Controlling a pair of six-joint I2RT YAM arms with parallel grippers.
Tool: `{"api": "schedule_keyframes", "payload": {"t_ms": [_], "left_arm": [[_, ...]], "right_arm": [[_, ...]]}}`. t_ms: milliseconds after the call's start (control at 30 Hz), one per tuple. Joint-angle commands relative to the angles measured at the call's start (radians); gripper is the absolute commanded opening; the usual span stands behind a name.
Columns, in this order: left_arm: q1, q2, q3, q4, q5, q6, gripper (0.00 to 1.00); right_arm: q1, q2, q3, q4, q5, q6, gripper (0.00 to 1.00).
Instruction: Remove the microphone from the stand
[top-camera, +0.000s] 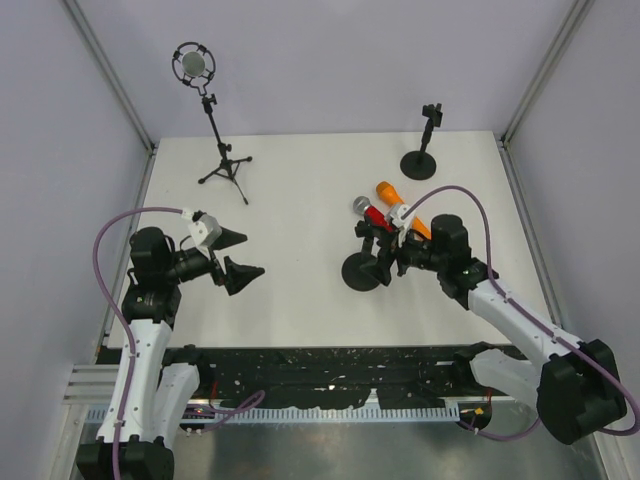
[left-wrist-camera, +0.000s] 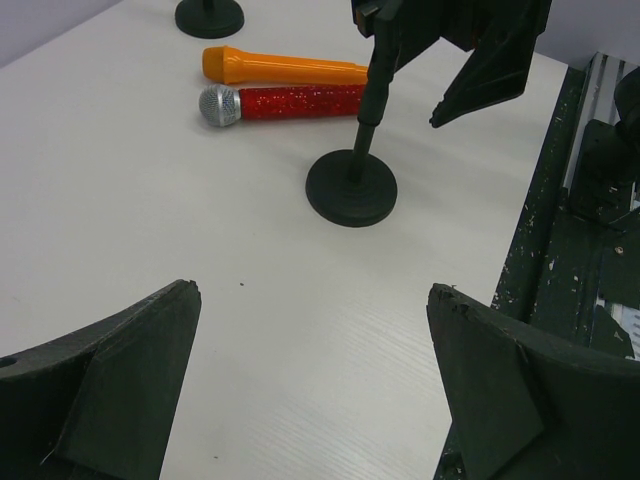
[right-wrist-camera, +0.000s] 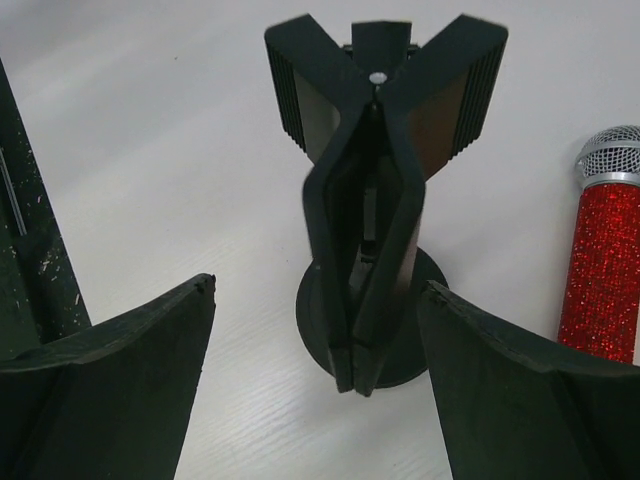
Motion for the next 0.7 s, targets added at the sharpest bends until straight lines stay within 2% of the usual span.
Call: {"api": "schedule_keyframes", "payload": {"t_ms": [0,300,500,667], "left_arm": [[0.007,-0.010,-0.006,0.042,0.015,-0.009,1.00],[0.011,-0.011,-0.008,0.044,0.017,-0.006,1.00],[0.013,-0.008,-0.013,0.045,0.015,-0.006,0.99],[0.013,-0.006,-0.011,0.047,0.017,-0.004,1.00]], "right_arm": [[-0.001,0.044,-0.025,0.173,0.030,0.053,0.84],[-0.003,0.133,-0.025,0.293,0.034,0.136,0.70],[0.000,0.161,-0.025,0.323,0.027,0.145,0.46],[0.002,0.177,-0.022,0.334,0.025,0.145,0.33]]}}
